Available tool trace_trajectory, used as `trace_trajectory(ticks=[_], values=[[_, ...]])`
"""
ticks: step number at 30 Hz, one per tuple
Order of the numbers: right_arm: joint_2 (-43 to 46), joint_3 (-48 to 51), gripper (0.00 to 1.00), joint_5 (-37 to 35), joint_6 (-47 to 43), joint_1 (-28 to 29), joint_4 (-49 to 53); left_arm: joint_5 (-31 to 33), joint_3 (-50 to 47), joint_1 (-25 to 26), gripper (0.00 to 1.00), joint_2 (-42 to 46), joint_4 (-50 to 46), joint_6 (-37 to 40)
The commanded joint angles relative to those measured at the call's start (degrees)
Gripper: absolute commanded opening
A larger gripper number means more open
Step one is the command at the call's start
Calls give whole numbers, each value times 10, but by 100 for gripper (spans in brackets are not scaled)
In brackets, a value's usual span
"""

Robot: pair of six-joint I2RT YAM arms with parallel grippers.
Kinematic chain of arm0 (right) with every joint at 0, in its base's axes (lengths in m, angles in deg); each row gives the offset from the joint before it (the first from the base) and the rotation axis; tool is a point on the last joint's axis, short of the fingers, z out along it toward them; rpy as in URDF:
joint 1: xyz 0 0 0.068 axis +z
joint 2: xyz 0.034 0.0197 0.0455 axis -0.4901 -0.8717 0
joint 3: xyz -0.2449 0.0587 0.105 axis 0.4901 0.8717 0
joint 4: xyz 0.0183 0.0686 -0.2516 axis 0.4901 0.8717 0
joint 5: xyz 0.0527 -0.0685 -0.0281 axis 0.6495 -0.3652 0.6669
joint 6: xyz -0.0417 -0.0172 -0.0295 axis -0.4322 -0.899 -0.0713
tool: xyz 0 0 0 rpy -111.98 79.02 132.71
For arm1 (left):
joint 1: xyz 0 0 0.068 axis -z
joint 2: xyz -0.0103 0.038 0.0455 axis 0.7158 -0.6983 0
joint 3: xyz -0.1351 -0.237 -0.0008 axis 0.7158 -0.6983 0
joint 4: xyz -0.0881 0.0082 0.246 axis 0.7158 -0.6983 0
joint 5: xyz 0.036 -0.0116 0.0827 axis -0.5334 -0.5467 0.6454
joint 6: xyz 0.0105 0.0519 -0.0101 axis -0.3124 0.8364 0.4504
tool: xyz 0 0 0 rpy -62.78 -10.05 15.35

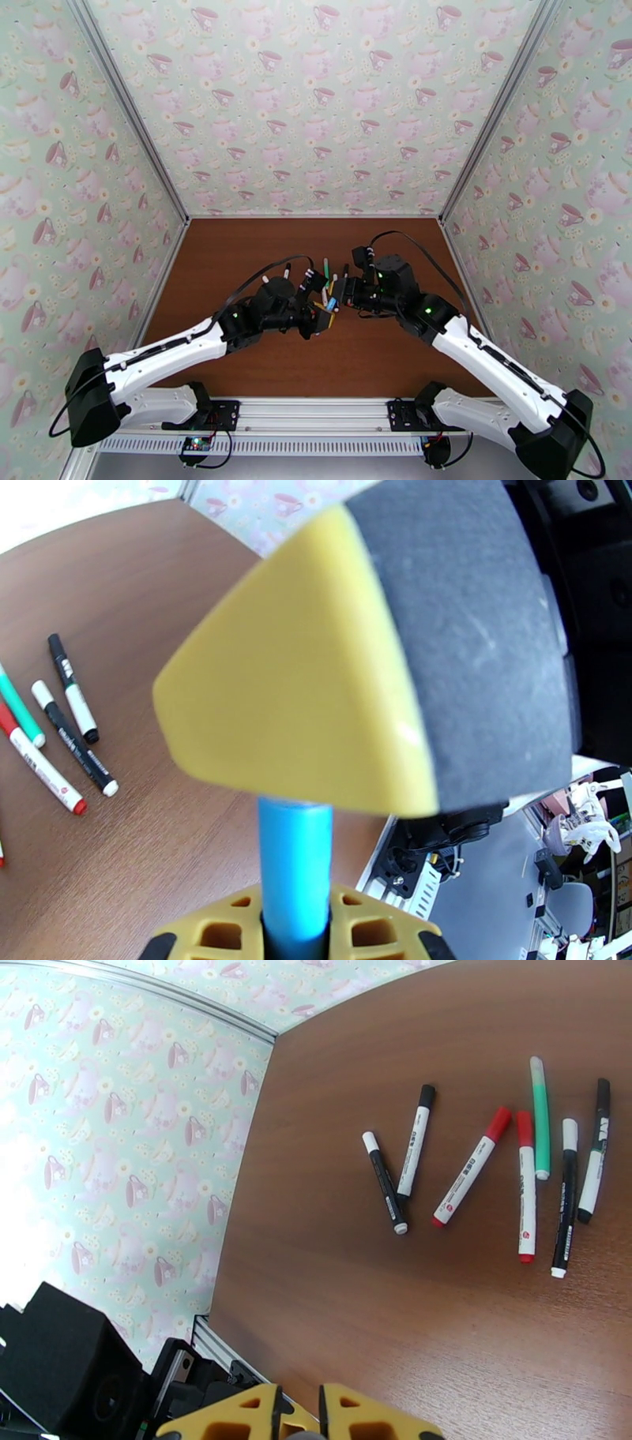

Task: Open the pen caps

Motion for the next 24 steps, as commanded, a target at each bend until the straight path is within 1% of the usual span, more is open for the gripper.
trace_trajectory(ticks=[1, 2, 4, 5, 6, 9, 13, 15, 17, 20, 22, 24], values=[[21, -19, 4, -57, -6, -58, -51, -89, -28, 0, 0, -2, -98, 2], [20, -18, 4, -32, -11, -63, -64, -124, -34, -8, 0, 0, -82, -7], [18, -17, 4, -4, -24, -67, -81, -187, -52, -27, 0, 3, -36, -32], [17, -18, 4, 3, -29, -69, -82, -197, -58, -33, 0, 6, -25, -40], [17, -18, 4, 6, -32, -70, -81, -185, -59, -34, 0, 8, -31, -38], [17, -21, 5, 9, -35, -72, -75, -107, -53, -35, 0, 23, -73, -22], [15, -22, 5, -16, -45, -72, -38, -42, -64, -36, 0, 55, -65, -32], [17, -17, 6, -31, -67, -69, -11, -29, -71, -40, 0, 65, -49, -47], [18, -14, 6, -57, -101, -55, 19, -28, -82, -46, 0, 71, -28, -69], [27, -3, 5, -138, -126, -24, 71, -24, -103, -54, 0, 82, -5, -106], [45, 15, 5, -174, -130, -6, 76, -25, -120, -58, 0, 95, 5, -123], [62, 35, 5, -195, -128, 7, 79, -23, -136, -66, 1, 111, 7, -136]])
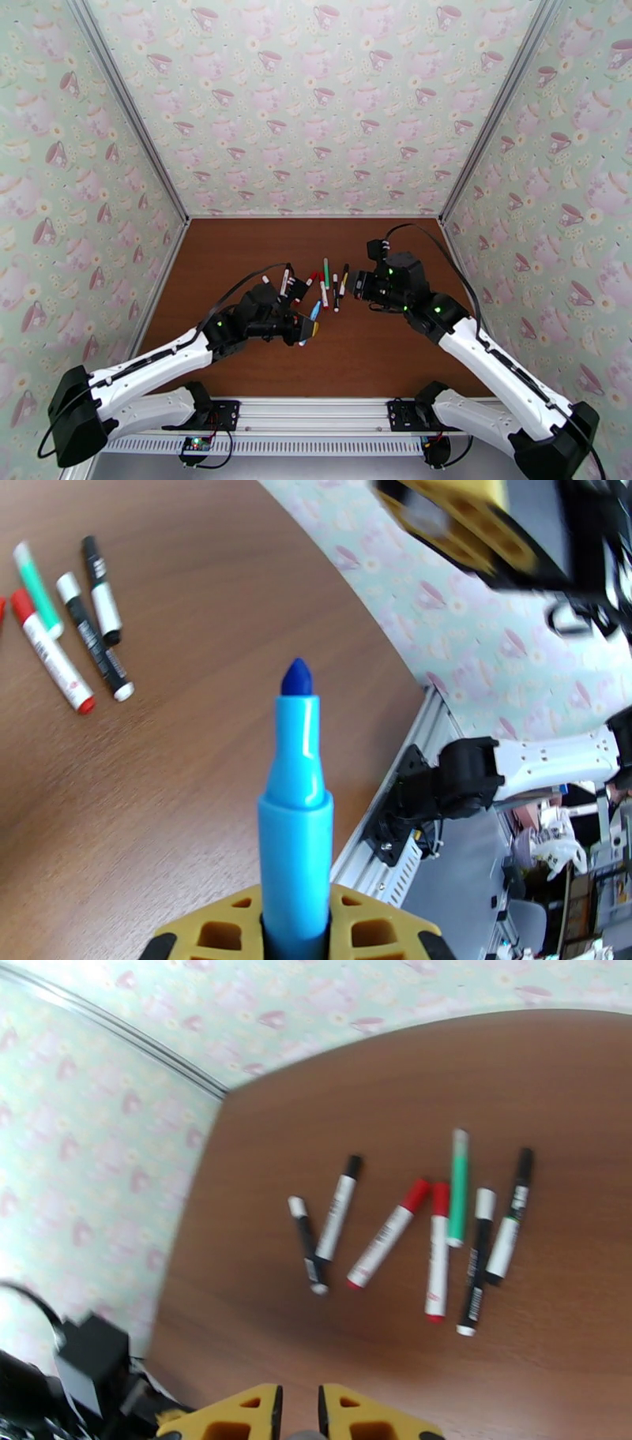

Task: Open the pen caps

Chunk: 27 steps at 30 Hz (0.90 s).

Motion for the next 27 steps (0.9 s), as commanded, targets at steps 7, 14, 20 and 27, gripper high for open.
trace_trajectory(ticks=[7, 14, 20, 27], values=[[49, 59, 6, -142, -20, 56, 68, 13, -48, -57, 1, 72, -5, -50], [81, 93, 6, -158, -17, 68, 56, -16, -49, -91, 2, 62, -26, -45], [70, 108, 6, -157, -35, 68, 45, 0, -42, -93, 2, 37, -36, -54], [65, 148, 8, -135, -39, 68, 57, 23, -49, -110, 2, 33, -51, -73]])
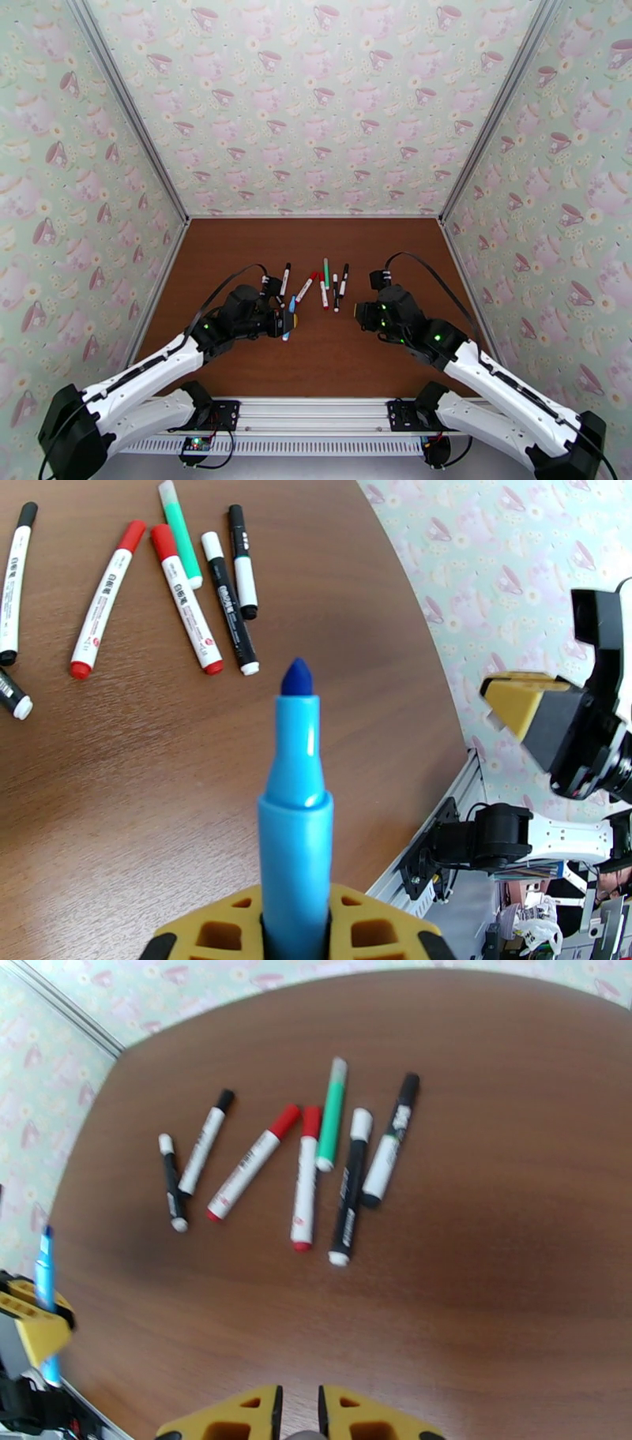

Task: Open the pen caps

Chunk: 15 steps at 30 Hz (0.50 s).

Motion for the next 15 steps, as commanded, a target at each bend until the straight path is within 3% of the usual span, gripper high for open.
trace_trajectory(ticks=[1, 15], values=[[-1, 22, 8, 6, -8, 5, 6, 9, -9, -15, 2, -4, -19, -19], [-55, 58, 9, -13, -25, 5, -18, -19, -35, -78, 2, -4, -86, -25]])
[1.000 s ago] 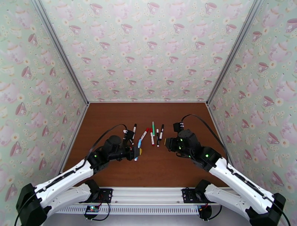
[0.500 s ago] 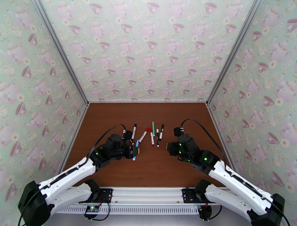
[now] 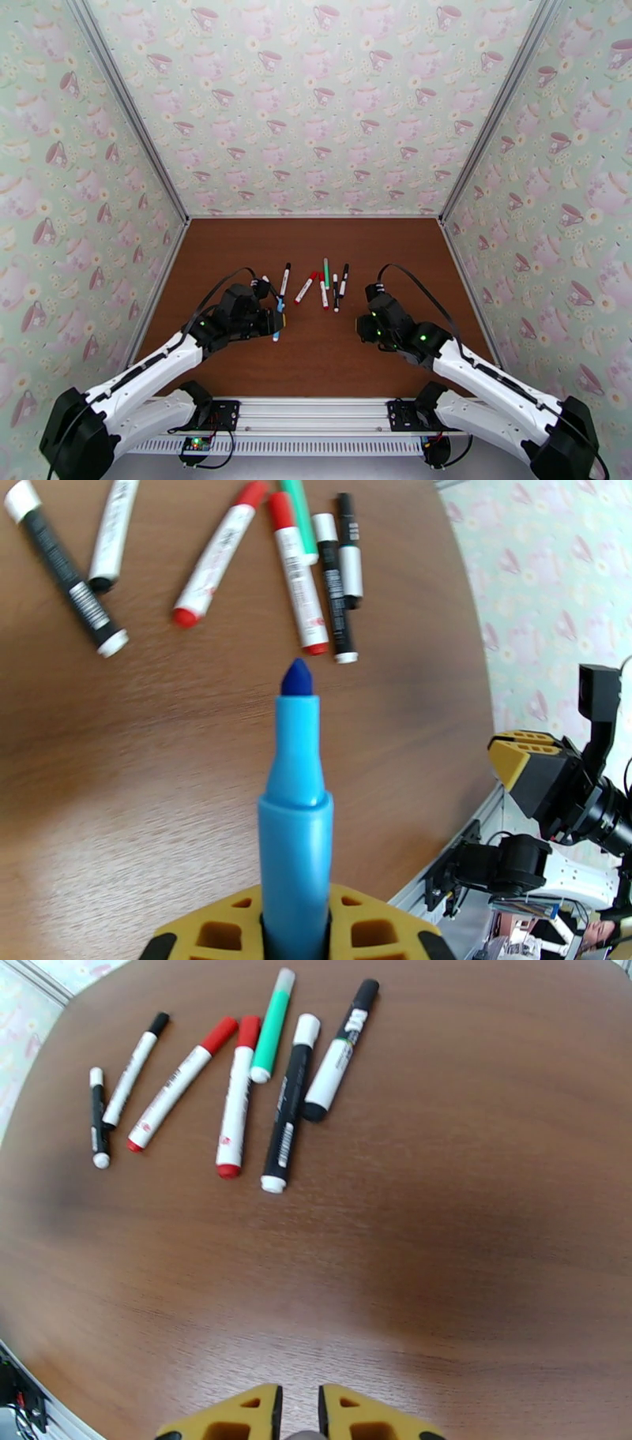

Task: Open the pen caps

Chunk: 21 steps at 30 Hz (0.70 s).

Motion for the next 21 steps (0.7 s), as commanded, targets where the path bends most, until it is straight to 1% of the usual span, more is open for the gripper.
trace_trajectory(ticks=[1, 7, 11, 14, 18, 21], values=[[-12, 7, 9, -13, -14, 5, -17, -16, -13, -13, 2, -1, -18, -4], [-27, 4, 8, -22, -1, 5, -21, -22, -18, -28, 2, -10, -15, 13], [-20, 18, 8, -38, 15, 5, -26, -32, -15, -40, 2, -18, -23, 20], [-22, 27, 8, -35, 24, 5, -24, -20, -12, -41, 2, -20, -51, 24], [-41, 27, 8, -14, 31, 5, -11, -4, -34, -41, 4, -2, -31, 21], [-63, 23, 8, 2, 31, 5, 7, 22, -33, -40, 5, 5, -34, 26]])
